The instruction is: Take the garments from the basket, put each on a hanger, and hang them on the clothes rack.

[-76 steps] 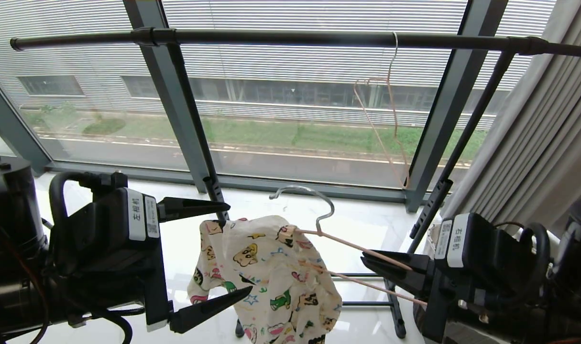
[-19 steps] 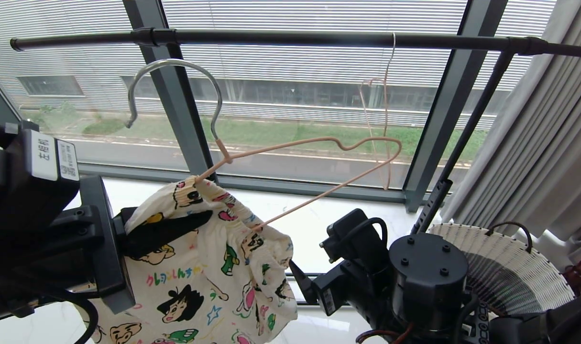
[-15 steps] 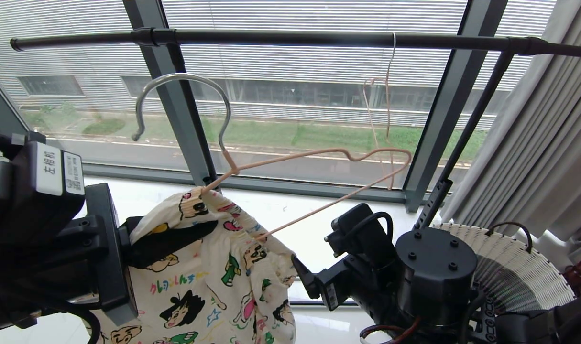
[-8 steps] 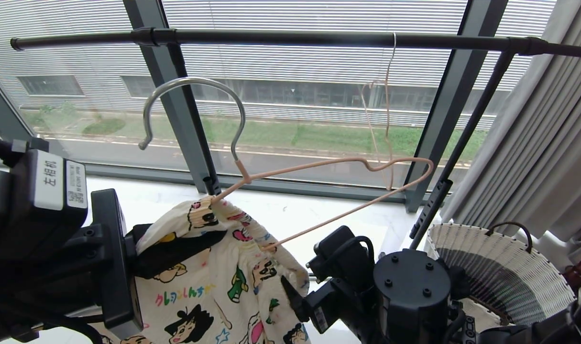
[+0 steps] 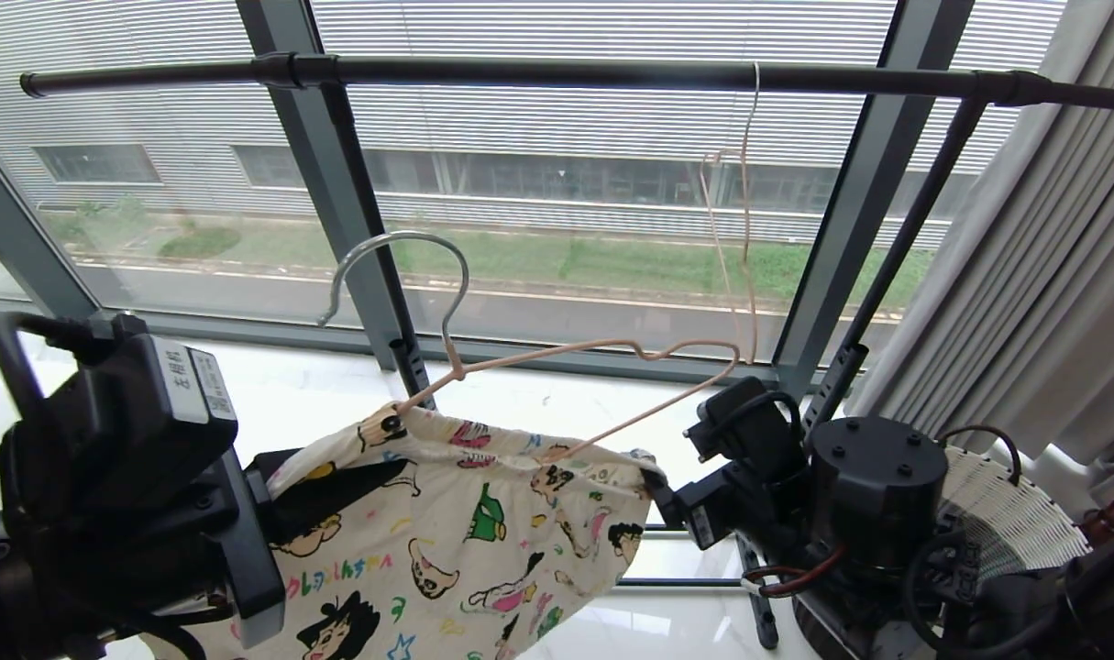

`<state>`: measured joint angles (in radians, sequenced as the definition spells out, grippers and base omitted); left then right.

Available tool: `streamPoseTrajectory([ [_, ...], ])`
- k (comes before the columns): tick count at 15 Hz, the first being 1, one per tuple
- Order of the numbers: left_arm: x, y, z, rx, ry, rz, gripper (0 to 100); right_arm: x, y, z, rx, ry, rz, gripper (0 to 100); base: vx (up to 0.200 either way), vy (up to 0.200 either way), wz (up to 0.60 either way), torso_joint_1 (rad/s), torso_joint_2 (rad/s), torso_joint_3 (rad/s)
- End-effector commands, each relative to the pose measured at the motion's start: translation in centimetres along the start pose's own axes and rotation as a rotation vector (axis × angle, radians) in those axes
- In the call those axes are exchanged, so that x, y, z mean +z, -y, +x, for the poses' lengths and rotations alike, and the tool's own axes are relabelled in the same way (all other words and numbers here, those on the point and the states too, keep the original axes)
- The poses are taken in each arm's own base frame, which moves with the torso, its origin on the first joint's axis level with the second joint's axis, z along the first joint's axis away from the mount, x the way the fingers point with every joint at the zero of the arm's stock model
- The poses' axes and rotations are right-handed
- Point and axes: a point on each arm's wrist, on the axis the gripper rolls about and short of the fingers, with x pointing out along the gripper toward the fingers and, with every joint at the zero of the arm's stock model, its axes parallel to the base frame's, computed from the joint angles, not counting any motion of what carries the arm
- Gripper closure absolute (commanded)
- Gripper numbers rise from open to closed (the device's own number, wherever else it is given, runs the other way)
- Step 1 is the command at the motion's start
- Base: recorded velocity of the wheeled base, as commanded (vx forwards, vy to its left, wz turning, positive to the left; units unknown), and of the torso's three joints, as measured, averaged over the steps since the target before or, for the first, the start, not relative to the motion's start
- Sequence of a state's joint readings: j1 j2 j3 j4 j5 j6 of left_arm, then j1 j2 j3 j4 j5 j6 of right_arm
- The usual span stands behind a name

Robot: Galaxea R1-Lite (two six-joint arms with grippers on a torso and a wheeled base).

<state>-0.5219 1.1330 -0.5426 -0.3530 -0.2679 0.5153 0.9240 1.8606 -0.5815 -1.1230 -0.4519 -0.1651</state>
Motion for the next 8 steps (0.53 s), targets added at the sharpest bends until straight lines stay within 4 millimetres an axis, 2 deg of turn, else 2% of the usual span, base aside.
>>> streamPoseTrajectory([
  [1, -0.6, 0.1, 0.4, -0.005, -0.030, -0.009, 100, -0.7, 2.0, -0.5, -0.052, 0.002, -0.016, 0, 0.000, 0.000, 0.00, 0.000, 0.00, 0.000],
  [3, -0.8, 0.3, 0.4, -0.009, -0.037, -0.011, 100, -1.0, 3.0, -0.4, -0.086, 0.009, -0.018, 0, 0.000, 0.000, 0.00, 0.000, 0.00, 0.000],
  [6, -2.0, 1.0, 0.2, -0.031, -0.073, -0.016, 100, -0.3, 6.1, -0.2, -0.143, 0.038, -0.025, 0, 0.000, 0.000, 0.00, 0.000, 0.00, 0.000],
  [8, -2.8, 1.5, 0.1, -0.047, -0.099, -0.020, 100, 0.3, 7.4, -0.4, -0.147, 0.064, -0.043, 0, 0.000, 0.000, 0.00, 0.000, 0.00, 0.000],
])
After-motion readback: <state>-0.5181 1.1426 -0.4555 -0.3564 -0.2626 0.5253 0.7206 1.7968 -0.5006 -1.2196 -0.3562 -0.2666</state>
